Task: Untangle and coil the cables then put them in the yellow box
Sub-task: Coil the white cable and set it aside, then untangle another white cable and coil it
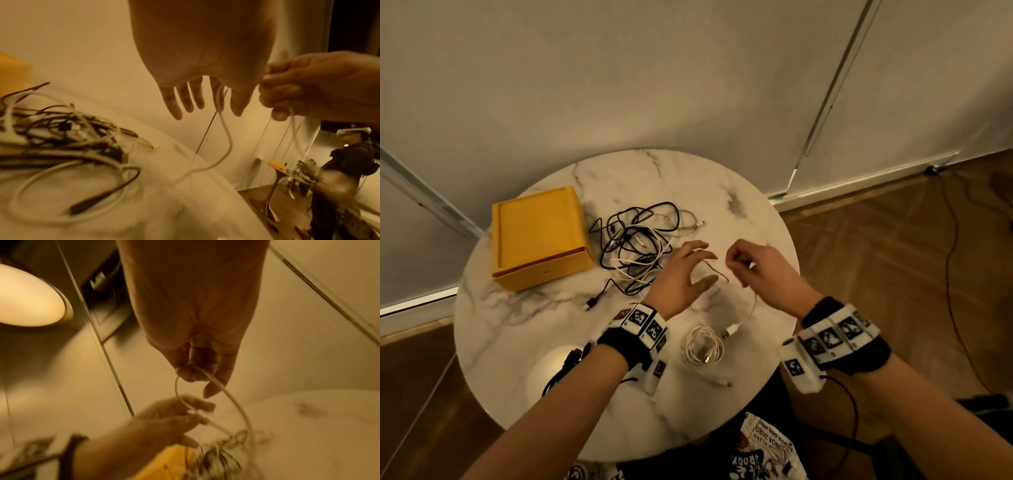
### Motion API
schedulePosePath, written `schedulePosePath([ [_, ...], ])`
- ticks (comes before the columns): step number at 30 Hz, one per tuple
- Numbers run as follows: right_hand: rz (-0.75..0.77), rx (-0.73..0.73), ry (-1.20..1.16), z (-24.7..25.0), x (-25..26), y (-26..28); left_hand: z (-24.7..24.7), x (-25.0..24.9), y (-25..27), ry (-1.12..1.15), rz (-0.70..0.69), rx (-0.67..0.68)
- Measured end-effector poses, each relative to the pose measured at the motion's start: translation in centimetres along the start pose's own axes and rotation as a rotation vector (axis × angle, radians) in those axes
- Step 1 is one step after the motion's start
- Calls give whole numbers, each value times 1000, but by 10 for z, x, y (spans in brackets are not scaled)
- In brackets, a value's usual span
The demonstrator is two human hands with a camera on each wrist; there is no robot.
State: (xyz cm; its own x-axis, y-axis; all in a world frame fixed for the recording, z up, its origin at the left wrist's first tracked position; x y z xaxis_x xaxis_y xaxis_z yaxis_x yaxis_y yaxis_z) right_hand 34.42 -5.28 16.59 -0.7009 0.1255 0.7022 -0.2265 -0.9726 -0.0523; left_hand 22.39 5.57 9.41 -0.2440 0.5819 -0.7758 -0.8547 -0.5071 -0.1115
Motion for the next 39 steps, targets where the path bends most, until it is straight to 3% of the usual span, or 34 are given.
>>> schedulePosePath([
  [7,-91,-270,-329,108,37,10,80,-26,-15,251,88,-268],
  [13,-82,-121,-444,87,54,3,63,-78,-1,421,-24,1],
  [16,-99,-198,-536,88,57,-3,40,-82,6,555,25,124],
  [20,-137,-293,-509,98,46,-4,31,-70,33,683,186,114],
  [23,-150,-327,-375,97,35,-4,38,-60,54,588,309,145],
  [26,-155,-366,-258,96,19,-4,48,-51,74,397,326,171],
  [29,-155,-345,-131,85,4,-7,58,-44,93,662,491,153],
  [32,-161,-317,-47,68,-3,-14,74,-47,104,884,543,140],
  [36,-136,-274,-24,49,3,-26,85,-62,119,1178,516,324],
  [39,-52,-274,31,40,18,-35,74,-66,138,1207,564,545],
])
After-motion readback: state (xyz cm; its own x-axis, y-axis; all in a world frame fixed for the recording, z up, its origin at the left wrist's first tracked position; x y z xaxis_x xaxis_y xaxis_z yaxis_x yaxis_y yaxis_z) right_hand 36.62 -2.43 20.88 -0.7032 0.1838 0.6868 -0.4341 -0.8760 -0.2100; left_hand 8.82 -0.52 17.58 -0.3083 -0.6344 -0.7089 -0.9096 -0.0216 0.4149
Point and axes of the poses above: each hand's wrist, its own y-axis away from the middle knuckle, its own z-axis out of the back of the hand, x = y × z, the point moved 5 cm from there along -y, towards the middle knuckle, and after that the axes turned 5 degrees about y, right-handed, at the moved point
